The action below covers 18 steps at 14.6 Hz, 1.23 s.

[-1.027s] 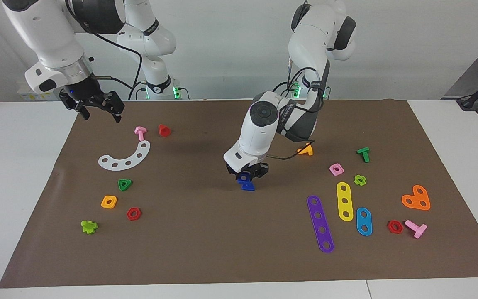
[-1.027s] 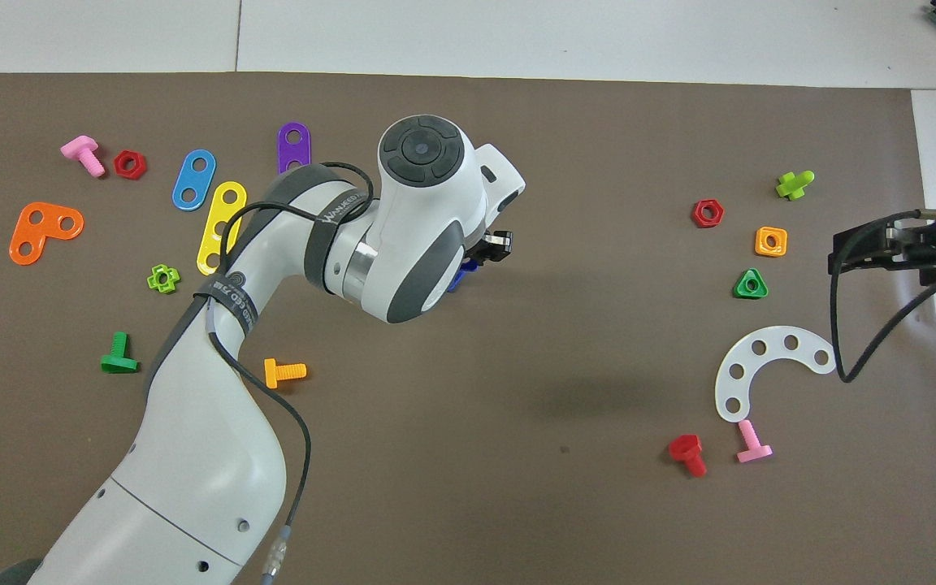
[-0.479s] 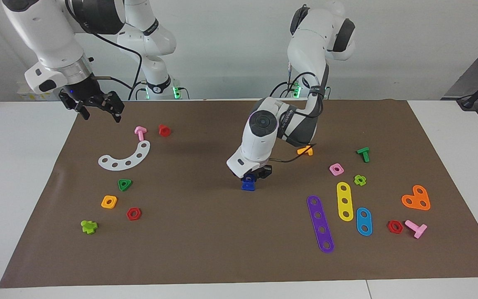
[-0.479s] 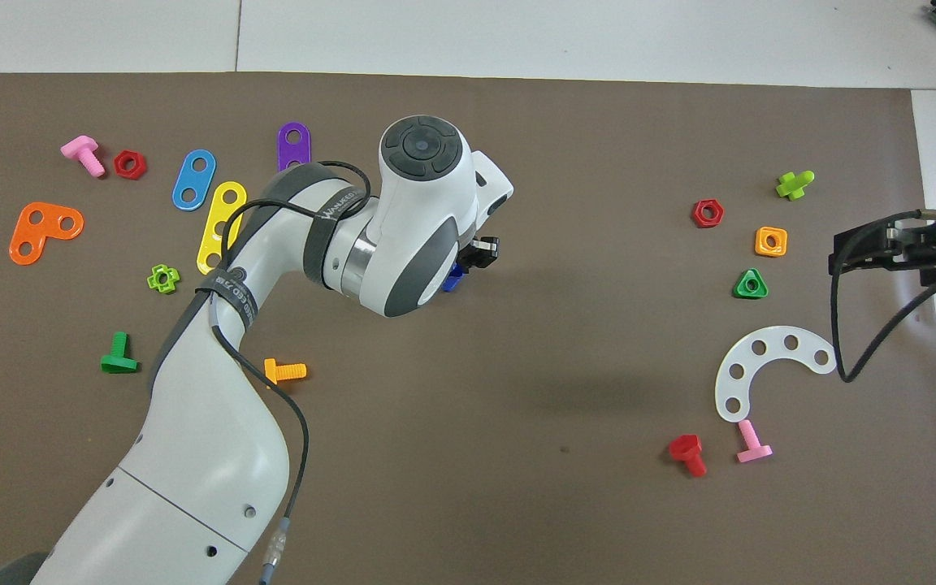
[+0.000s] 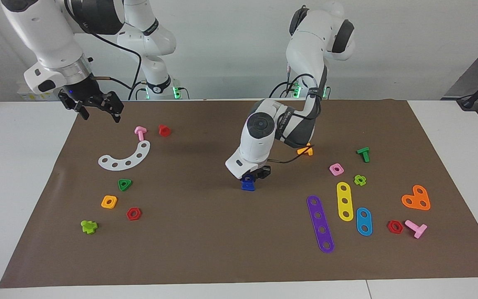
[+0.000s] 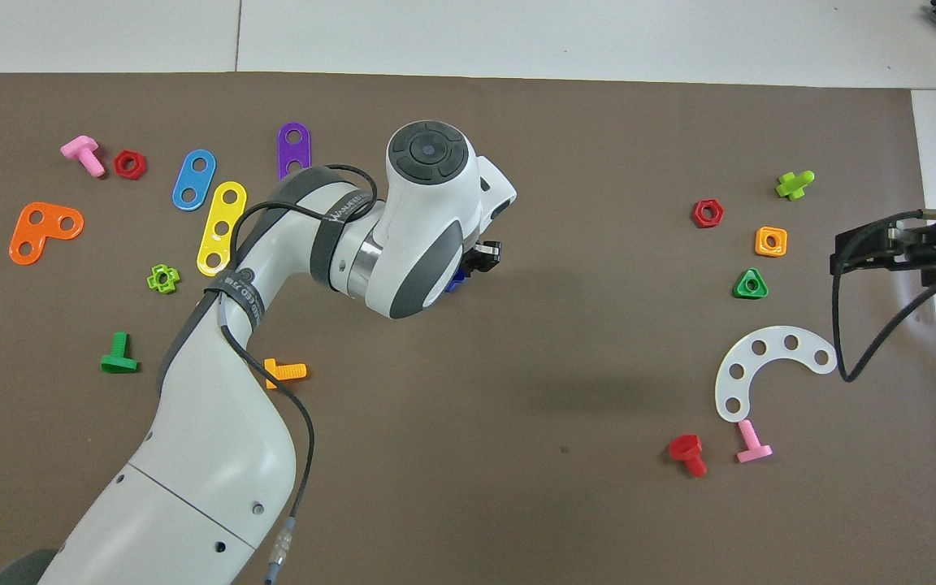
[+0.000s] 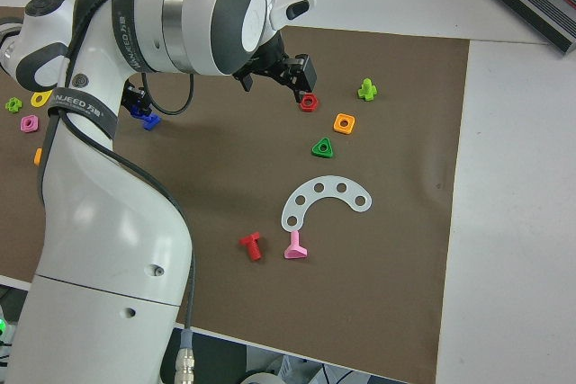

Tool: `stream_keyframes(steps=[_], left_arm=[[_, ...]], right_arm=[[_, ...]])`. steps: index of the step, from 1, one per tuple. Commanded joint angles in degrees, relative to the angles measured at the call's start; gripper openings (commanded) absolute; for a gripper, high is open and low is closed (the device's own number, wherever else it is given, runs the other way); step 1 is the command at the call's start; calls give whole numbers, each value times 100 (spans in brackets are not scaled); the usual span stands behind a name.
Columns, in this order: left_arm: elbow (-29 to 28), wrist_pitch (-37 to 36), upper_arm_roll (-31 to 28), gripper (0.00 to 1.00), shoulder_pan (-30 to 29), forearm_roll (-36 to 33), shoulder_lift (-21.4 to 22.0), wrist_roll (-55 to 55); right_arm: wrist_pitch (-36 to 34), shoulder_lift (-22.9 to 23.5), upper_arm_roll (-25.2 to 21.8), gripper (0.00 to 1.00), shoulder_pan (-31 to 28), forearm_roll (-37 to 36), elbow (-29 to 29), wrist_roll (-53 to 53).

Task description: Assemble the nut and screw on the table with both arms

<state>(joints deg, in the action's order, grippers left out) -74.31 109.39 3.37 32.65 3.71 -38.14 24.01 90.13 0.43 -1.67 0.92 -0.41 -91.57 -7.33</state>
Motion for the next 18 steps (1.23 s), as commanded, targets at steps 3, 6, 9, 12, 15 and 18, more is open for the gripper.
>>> stream_keyframes(steps=[3, 6, 9, 12, 15, 18], left_arm=[[-57, 47, -82, 10, 75, -177, -27, 42], [-303, 354, -82, 10, 84, -195, -9, 42], [-400, 469, -82, 10, 75, -230, -1, 42], [-514, 713, -82, 37, 75, -239, -1, 42], [-550, 873, -74, 97, 75, -222, -1, 42], [-454, 734, -74, 100, 66, -169, 8, 42]], right_arm=[[22, -139, 62, 100, -110, -21, -151, 188], [30, -139, 62, 100, -110, -21, -151, 188], [48, -166, 62, 100, -110, -21, -221, 215], [57, -166, 62, 100, -118, -12, -221, 224], [57, -166, 53, 100, -118, -12, -221, 224], [57, -166, 53, 100, -118, -12, -221, 224]])
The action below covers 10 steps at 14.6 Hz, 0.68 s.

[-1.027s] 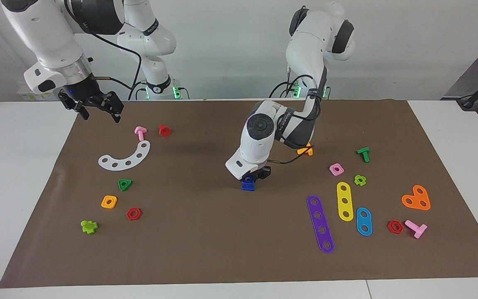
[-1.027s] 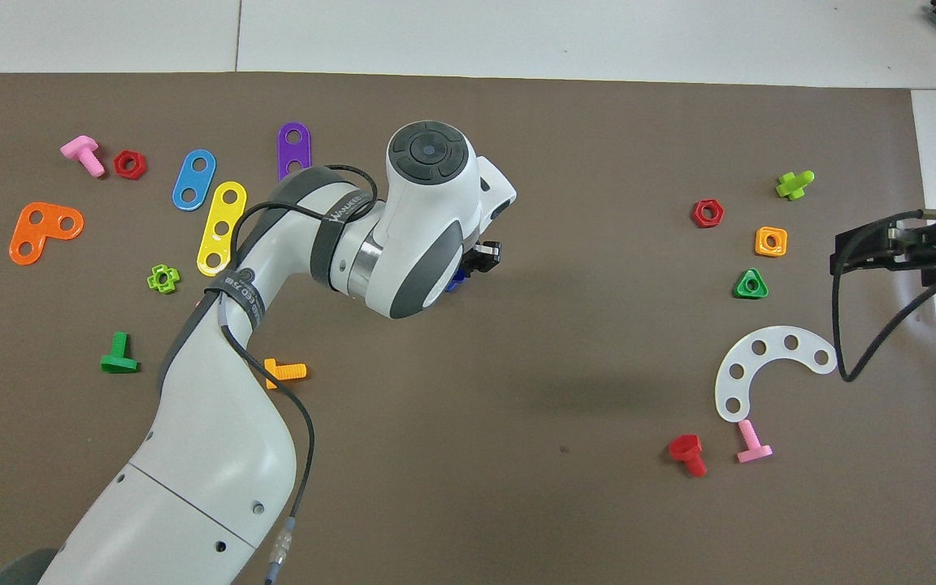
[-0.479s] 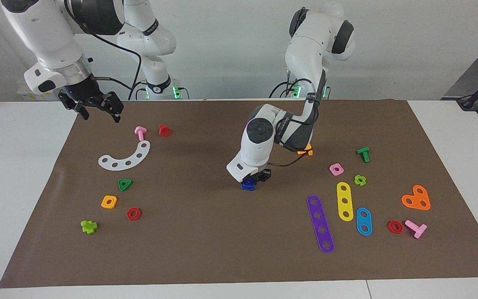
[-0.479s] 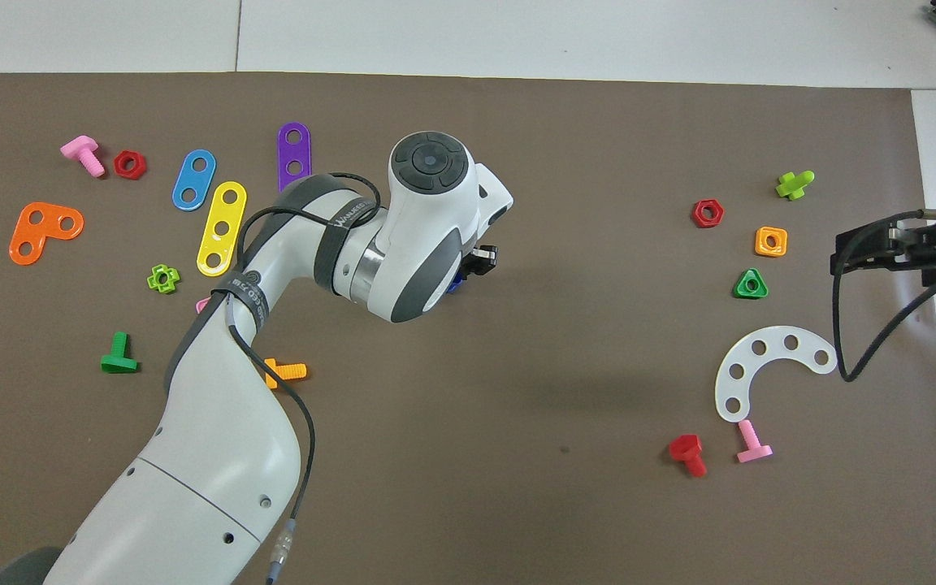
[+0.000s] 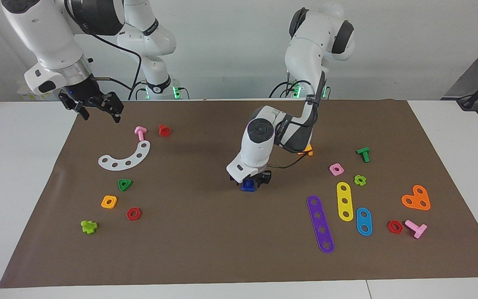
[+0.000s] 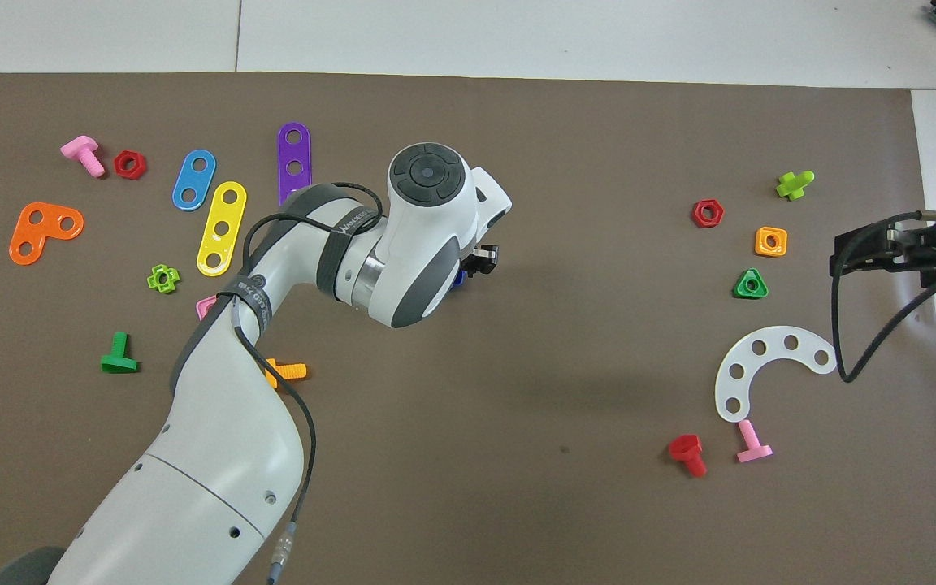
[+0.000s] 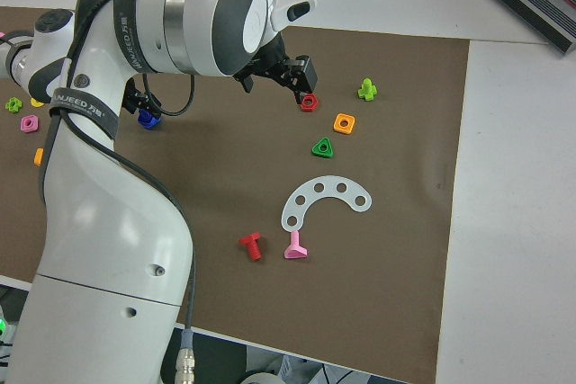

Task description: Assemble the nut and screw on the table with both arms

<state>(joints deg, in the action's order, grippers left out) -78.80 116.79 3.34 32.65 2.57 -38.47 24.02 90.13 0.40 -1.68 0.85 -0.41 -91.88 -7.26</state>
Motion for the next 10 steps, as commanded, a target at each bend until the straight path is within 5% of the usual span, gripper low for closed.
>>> stream_keyframes(steps=[1, 5, 10], left_arm=[[170, -198, -79, 100, -4, -46, 6, 59], [672, -1121, -97, 100, -836, -46, 215, 15], [209, -1272, -70, 100, -2260, 226, 1313, -860]], right_arm=[[57, -163, 63, 100, -112, -12, -190, 216], [57, -163, 54, 100, -112, -12, -190, 208], [-48, -145, 63, 100, -103, 6, -77, 155]])
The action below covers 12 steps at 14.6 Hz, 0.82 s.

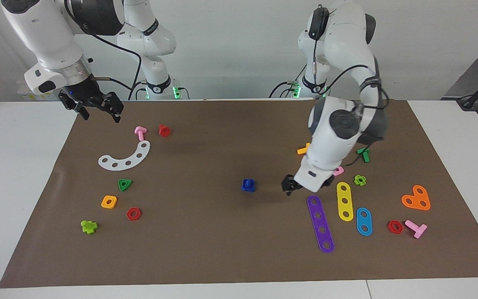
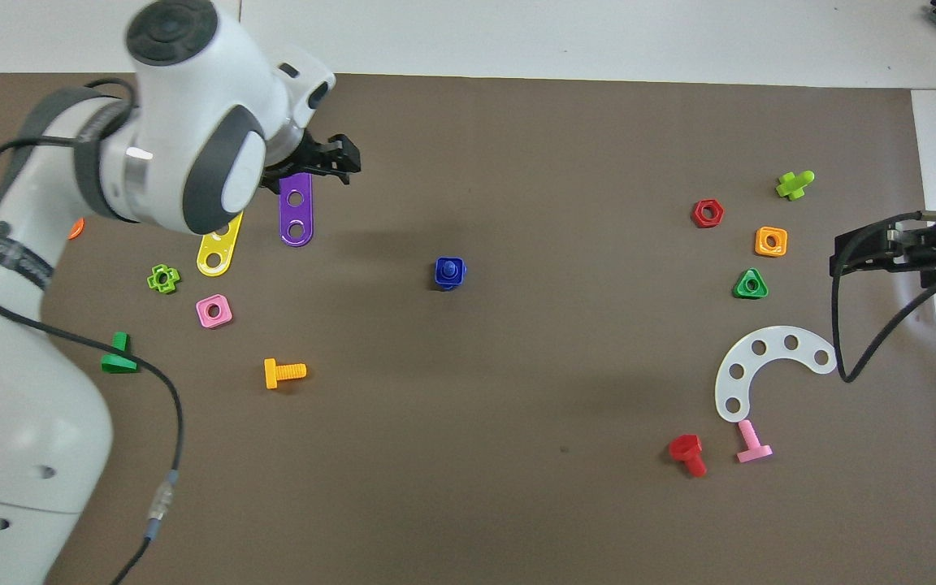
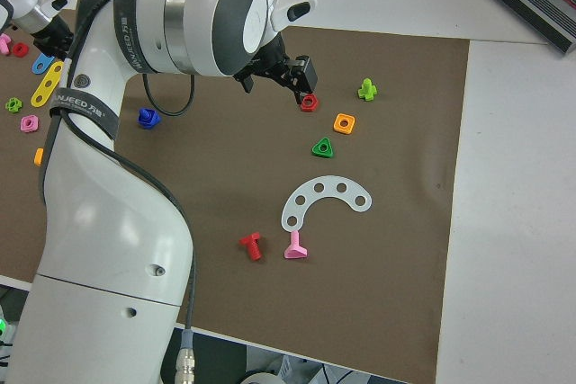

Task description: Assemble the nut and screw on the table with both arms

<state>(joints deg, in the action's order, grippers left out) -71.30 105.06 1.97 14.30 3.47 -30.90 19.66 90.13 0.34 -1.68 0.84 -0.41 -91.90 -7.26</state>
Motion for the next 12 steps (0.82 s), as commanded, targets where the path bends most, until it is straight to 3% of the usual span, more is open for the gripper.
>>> stream_keyframes(steps=[1, 4, 7, 12], left_arm=[[-769, -108, 58, 100, -707, 137, 733, -828], [-1463, -108, 32, 100, -1174, 111, 1234, -1797], [-2087, -187, 14, 100, -1272, 58, 1883, -1843], [-2265, -1205, 5, 100, -1193, -276, 2772, -1790]], right_arm=[[-144, -113, 63, 100, -119, 32, 5, 172], [-216, -96, 54, 100, -111, 76, 49, 155], [-224, -104, 54, 100, -119, 32, 49, 190], [-189, -113, 54, 100, -111, 49, -3, 190]])
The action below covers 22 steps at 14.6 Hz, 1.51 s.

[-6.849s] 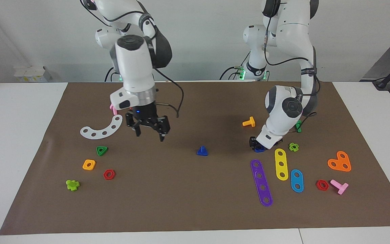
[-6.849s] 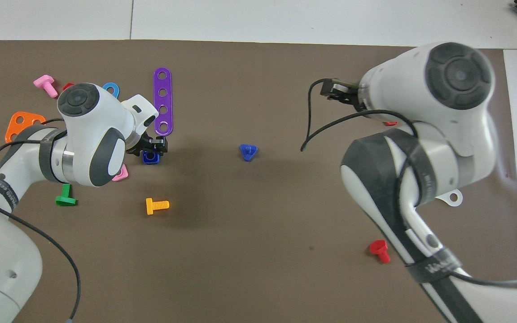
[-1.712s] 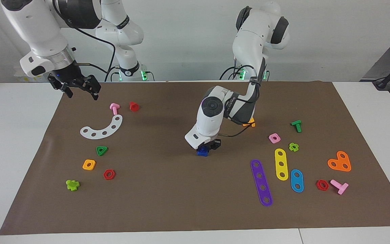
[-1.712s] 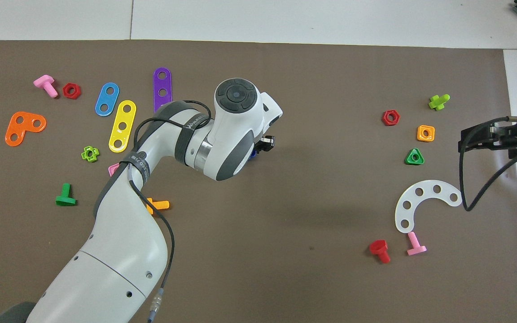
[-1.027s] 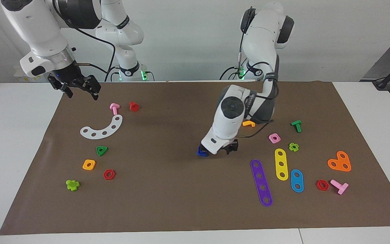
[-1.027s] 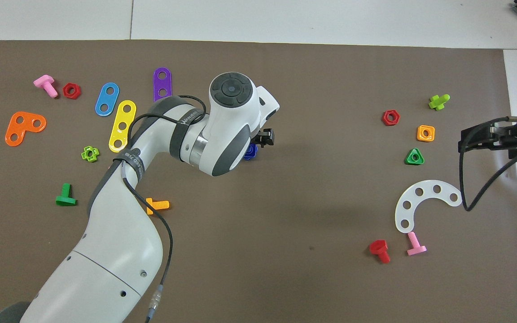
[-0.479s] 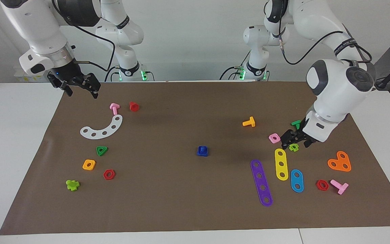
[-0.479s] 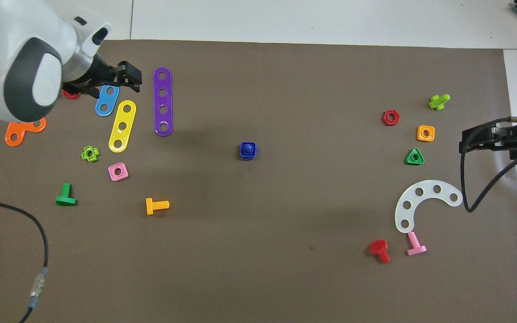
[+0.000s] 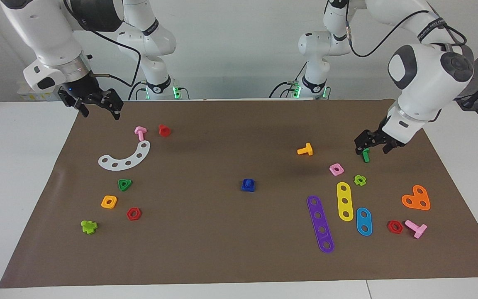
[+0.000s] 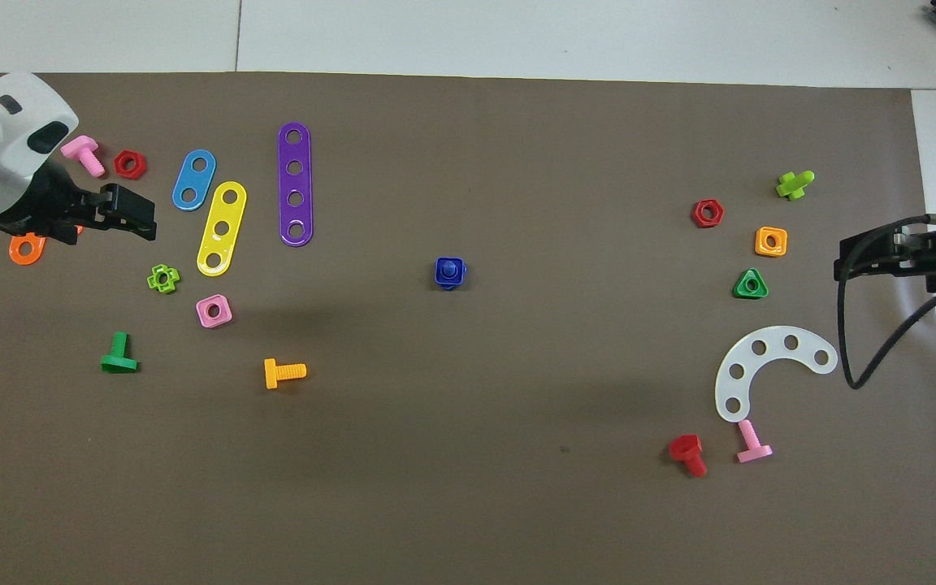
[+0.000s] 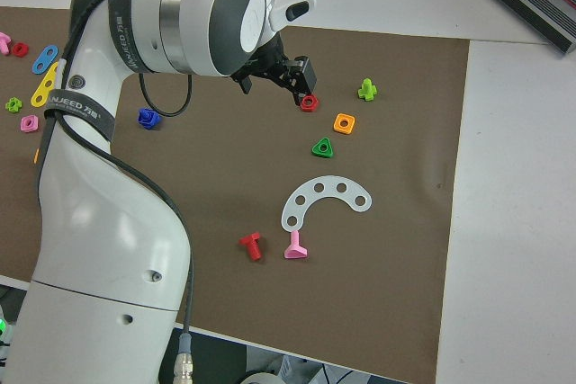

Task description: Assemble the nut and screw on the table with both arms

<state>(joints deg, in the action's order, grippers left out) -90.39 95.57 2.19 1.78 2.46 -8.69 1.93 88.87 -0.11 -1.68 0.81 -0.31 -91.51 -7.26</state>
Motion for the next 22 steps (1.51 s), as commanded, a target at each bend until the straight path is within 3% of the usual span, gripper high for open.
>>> stream_keyframes(steps=[1, 5, 22], left_arm=[[-357, -406, -16, 100, 59, -167, 692, -17], [-278, -601, -8, 100, 68, -202, 913, 1], [-146, -478, 71, 100, 217, -519, 948, -157]], right_arm=[[-45, -86, 54, 100, -107, 40, -60, 181], [-19, -95, 54, 100, -107, 40, -87, 146], [8, -95, 54, 100, -98, 49, -95, 155]])
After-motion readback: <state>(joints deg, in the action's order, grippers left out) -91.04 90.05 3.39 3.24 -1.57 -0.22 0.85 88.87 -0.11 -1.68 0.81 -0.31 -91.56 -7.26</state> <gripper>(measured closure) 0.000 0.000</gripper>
